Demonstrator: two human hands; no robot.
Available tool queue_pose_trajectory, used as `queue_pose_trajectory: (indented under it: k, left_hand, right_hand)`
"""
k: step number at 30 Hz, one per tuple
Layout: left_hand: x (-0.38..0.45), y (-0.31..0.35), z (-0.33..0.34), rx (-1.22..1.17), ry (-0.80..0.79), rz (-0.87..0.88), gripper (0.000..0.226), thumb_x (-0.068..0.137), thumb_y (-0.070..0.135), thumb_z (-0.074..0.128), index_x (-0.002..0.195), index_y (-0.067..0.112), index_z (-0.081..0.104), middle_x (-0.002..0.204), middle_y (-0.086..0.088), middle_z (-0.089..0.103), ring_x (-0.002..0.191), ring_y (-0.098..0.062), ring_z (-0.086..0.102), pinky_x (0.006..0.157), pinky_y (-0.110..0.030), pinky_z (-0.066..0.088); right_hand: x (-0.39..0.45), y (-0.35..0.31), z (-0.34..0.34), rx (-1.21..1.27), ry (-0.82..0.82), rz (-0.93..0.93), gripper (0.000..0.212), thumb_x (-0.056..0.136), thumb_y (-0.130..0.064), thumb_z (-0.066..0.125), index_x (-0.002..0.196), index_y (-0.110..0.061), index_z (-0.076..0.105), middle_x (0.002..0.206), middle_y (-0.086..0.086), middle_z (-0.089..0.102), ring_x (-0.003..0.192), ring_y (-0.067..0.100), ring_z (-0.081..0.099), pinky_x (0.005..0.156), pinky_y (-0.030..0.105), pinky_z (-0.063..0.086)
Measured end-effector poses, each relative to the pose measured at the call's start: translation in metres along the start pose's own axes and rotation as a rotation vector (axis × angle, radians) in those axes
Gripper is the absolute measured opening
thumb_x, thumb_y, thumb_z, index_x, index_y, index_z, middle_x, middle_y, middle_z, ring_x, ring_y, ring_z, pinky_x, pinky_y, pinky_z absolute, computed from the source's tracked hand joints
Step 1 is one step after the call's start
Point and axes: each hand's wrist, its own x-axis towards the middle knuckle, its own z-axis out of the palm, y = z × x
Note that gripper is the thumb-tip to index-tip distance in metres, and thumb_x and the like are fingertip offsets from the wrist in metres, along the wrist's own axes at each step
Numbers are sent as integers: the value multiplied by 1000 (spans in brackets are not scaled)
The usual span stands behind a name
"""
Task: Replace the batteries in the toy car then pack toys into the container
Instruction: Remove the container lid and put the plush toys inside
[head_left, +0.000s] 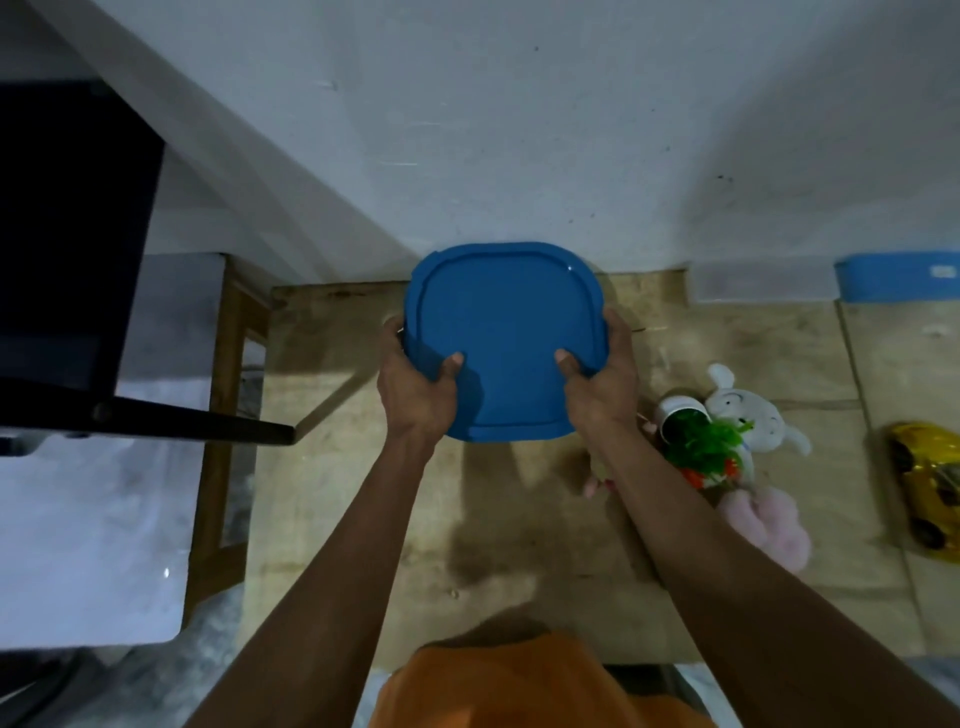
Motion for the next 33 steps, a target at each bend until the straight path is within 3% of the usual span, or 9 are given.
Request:
queue_pose_trajectory:
  k: [3, 5, 10, 12, 15, 20, 24, 29, 33]
  left_hand:
    - [0, 3, -3, -64, -36, -69, 69, 81, 5, 80, 136, 24, 42, 111, 21, 51, 111, -12, 56, 94, -30, 53]
    - [1, 4, -4, -110, -65, -102, 71, 79, -1, 79, 131, 29, 41, 110, 22, 50, 110, -12, 57, 94, -33, 55]
    - [1, 3, -10, -237, -107, -171, 80, 71, -12, 80, 123, 35, 43, 127, 10, 53, 116, -19, 58, 95, -44, 58]
    - [-1, 2, -13, -274, -110, -194, 83, 69, -15, 79, 126, 33, 43, 135, 4, 51, 119, -21, 57, 94, -45, 58]
    - [-2, 3, -16, -294, -108, -226, 84, 68, -19, 76, 129, 28, 44, 138, 1, 50, 121, -22, 56, 94, -45, 58]
    - [1, 5, -17, -299, -93, -249, 82, 68, -20, 74, 131, 23, 45, 136, 0, 52, 117, -22, 58, 91, -47, 59]
    - [-1, 9, -14, -278, -88, -210, 80, 71, -21, 70, 131, 23, 42, 131, 1, 52, 104, -11, 58, 79, -30, 58]
    - [2, 16, -12, -250, -120, -198, 78, 72, -19, 69, 130, 21, 39, 121, -1, 57, 108, -20, 61, 89, -41, 58]
    - [-11, 20, -10, -187, -94, -124, 66, 77, -12, 71, 124, 22, 41, 110, 13, 55, 107, -15, 60, 94, -40, 57]
  right_hand:
    - [0, -3, -2, 14, -12, -13, 67, 92, -17, 67, 148, -28, 33, 140, -8, 48, 122, 10, 48, 99, 30, 45]
    - [1, -6, -4, 33, -33, 9, 69, 92, -15, 68, 150, -27, 33, 133, -14, 46, 117, 4, 44, 95, 25, 40]
    - [5, -10, -8, 194, -70, 126, 67, 83, -2, 73, 138, -25, 43, 119, -16, 55, 104, 6, 57, 84, 26, 52]
    - [8, -10, -11, 276, -90, 170, 63, 81, 4, 73, 129, -24, 44, 110, -18, 56, 96, 1, 58, 71, 21, 51]
    - [11, -12, -12, 299, -86, 205, 60, 81, 5, 74, 126, -18, 42, 113, -11, 56, 91, -1, 58, 62, 17, 48]
    - [15, -12, -11, 284, -52, 238, 56, 79, 0, 78, 124, -14, 46, 113, -5, 61, 94, 8, 62, 65, 22, 50]
    - [12, -7, -13, 244, -48, 185, 53, 80, -2, 77, 119, -15, 44, 113, -4, 60, 96, 11, 63, 67, 24, 51]
    - [11, -6, -18, 204, -93, 154, 48, 85, -8, 74, 115, -21, 38, 113, -4, 58, 92, 8, 60, 69, 24, 49]
    - [-2, -11, -21, 118, -92, 62, 53, 87, -15, 74, 124, -16, 35, 104, -12, 50, 95, 11, 58, 68, 20, 49]
